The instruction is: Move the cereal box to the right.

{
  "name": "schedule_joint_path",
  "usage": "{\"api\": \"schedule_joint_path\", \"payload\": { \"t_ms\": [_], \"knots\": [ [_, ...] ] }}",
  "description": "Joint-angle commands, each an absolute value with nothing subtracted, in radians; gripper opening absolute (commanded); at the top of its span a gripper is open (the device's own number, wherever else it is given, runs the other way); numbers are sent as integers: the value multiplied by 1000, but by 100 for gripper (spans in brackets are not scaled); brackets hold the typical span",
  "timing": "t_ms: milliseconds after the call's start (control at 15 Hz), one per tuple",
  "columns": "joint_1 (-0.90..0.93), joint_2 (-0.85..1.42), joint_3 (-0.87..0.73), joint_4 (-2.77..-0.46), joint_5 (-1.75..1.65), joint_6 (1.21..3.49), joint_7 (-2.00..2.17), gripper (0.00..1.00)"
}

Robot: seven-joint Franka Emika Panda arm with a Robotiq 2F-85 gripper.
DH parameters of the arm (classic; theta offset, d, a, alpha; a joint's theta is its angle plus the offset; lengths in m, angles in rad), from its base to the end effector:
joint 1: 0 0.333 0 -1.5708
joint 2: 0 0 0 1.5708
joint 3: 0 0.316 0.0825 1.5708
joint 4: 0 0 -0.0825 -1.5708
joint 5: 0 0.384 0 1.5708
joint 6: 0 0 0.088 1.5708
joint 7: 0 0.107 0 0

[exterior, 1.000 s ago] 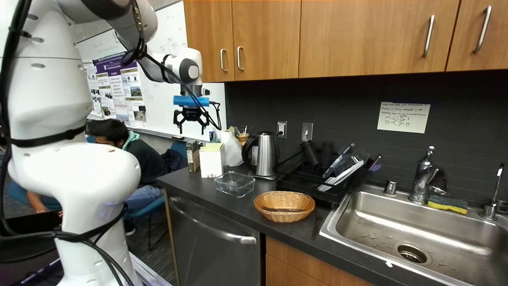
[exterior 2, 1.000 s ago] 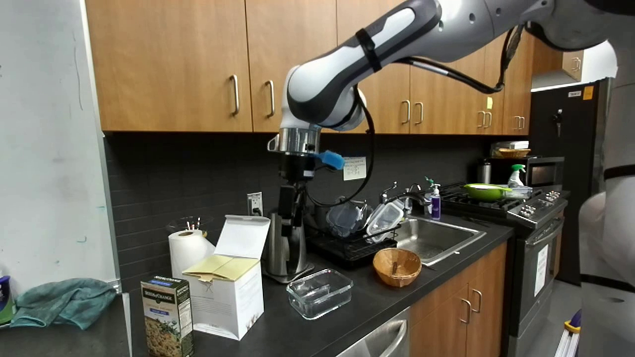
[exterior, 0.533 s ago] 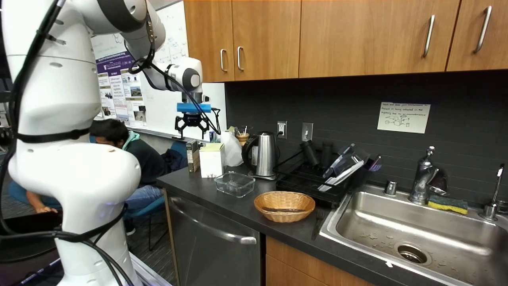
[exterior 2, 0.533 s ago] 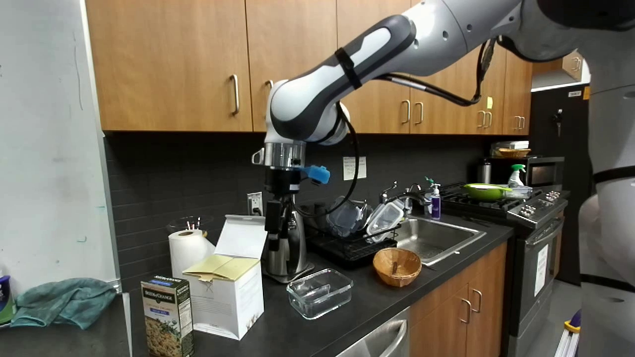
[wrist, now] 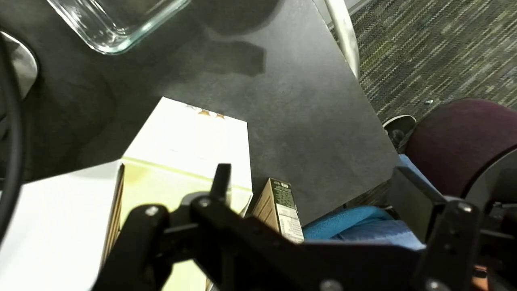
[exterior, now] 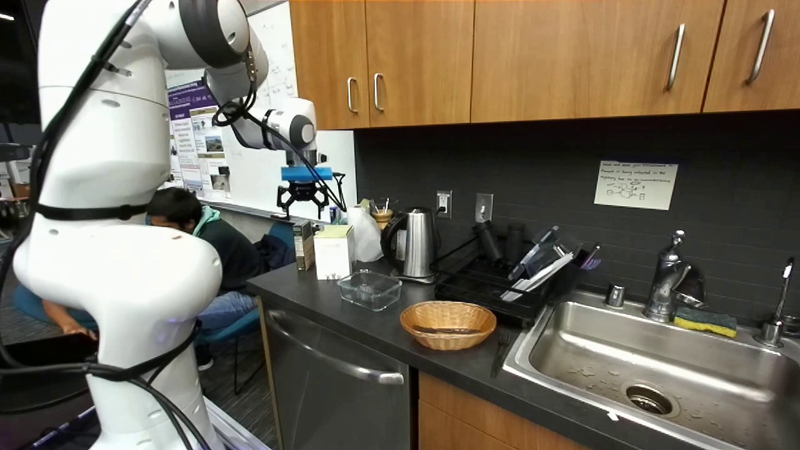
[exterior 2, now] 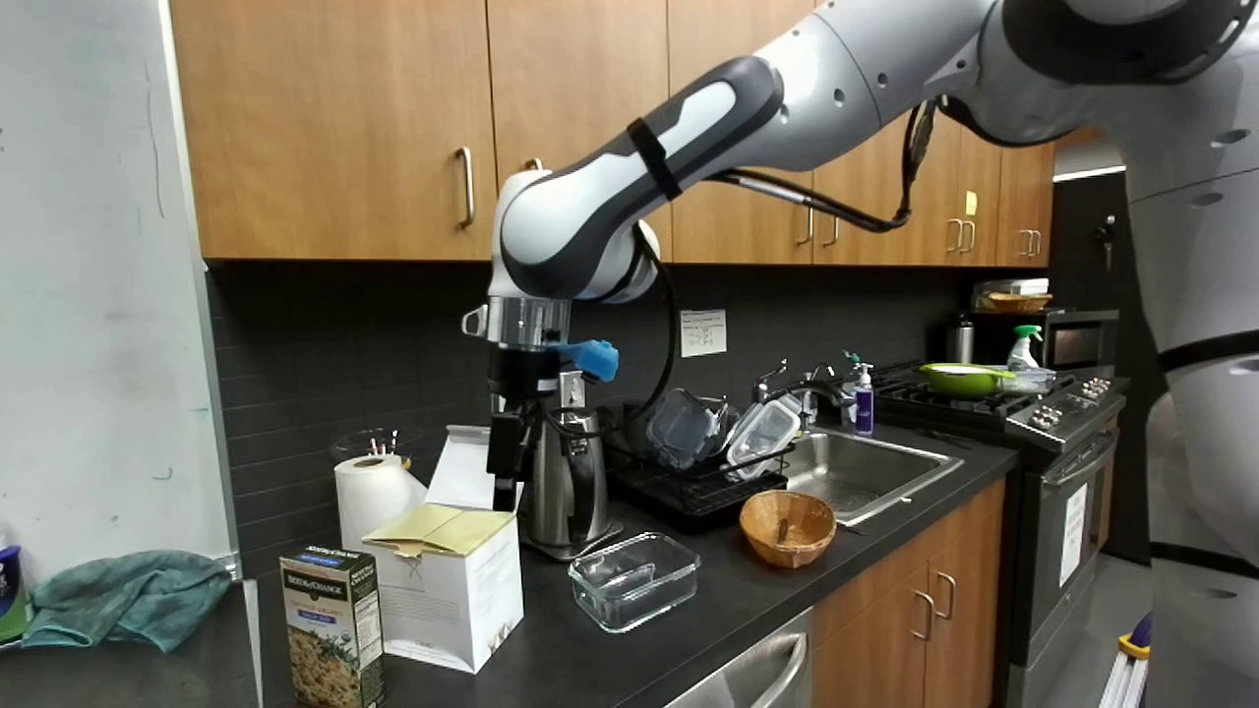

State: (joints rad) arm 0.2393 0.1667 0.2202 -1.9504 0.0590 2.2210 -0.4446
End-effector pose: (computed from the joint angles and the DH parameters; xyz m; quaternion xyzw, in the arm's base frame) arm 0.5417 0.2652 0.4071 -0.9056 -0.4186 -0.0533 0.0428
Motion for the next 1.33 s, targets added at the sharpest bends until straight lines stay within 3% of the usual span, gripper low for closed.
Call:
{"api": "schedule_joint_path", "payload": {
  "t_ms": [0,1267],
  "knots": [
    [243,222,247,-1885,37,2243,-428,100],
    [285,397,264,-1749,-53,2332,-271,100]
  ]
}}
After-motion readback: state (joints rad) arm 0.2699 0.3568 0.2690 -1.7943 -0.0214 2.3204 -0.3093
